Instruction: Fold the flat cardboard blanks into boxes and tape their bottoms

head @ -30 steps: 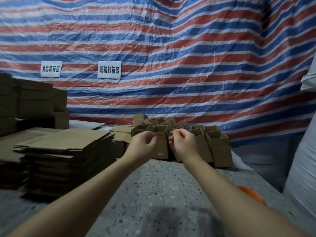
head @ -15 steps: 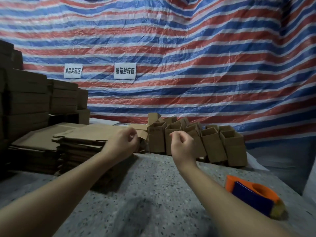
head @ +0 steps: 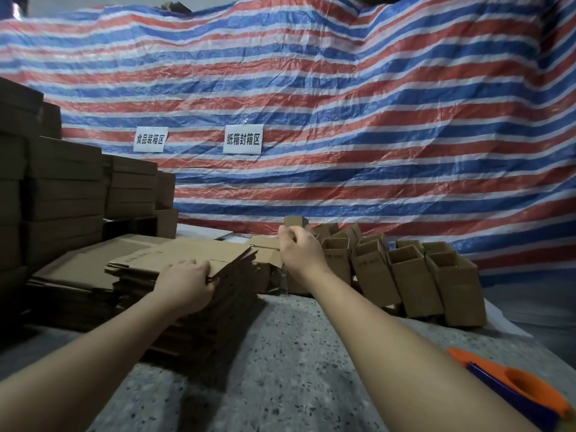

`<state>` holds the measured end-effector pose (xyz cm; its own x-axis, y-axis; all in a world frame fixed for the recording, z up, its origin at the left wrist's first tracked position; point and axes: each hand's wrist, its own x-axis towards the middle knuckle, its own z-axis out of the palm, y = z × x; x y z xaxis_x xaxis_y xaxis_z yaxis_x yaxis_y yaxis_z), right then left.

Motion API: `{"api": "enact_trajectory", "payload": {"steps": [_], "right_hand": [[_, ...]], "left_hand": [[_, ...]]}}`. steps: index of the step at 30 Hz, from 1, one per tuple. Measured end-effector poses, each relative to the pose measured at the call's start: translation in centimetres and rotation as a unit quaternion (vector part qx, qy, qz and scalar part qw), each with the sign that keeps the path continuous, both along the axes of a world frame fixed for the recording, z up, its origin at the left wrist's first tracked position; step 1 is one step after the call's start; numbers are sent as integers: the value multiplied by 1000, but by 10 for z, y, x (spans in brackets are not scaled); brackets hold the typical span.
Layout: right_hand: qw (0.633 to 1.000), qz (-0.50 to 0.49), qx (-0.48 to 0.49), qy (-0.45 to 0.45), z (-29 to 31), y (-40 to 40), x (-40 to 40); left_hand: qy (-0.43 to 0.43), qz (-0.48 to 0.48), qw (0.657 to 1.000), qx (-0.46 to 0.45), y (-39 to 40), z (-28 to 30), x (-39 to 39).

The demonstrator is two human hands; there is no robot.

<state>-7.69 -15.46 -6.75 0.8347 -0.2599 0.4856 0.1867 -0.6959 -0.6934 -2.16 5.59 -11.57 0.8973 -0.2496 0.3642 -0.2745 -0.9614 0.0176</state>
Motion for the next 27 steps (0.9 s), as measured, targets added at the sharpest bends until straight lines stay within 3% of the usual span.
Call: {"api": "enact_trajectory", "payload": {"steps": [4,8,14,20,27], "right_hand": [[1000,-10,7,18,-8,0,3],[997,-11,74,7,2,-7,2],[988,-19,146,-36,46,-38,-9],[962,-80,241,-102,93,-89,-33],[933,-107,312,-148,105,-123,-70]], "left_hand": [[-123,-68,989,-52,8,3,-9],[-269,-187,911,-253,6,35,-24],[-370,-244,824,-353,-14,105,-58],[-257,-309,803,-440,-55,132,-91],[-72,-324,696,-637,-93,139,-112]]}}
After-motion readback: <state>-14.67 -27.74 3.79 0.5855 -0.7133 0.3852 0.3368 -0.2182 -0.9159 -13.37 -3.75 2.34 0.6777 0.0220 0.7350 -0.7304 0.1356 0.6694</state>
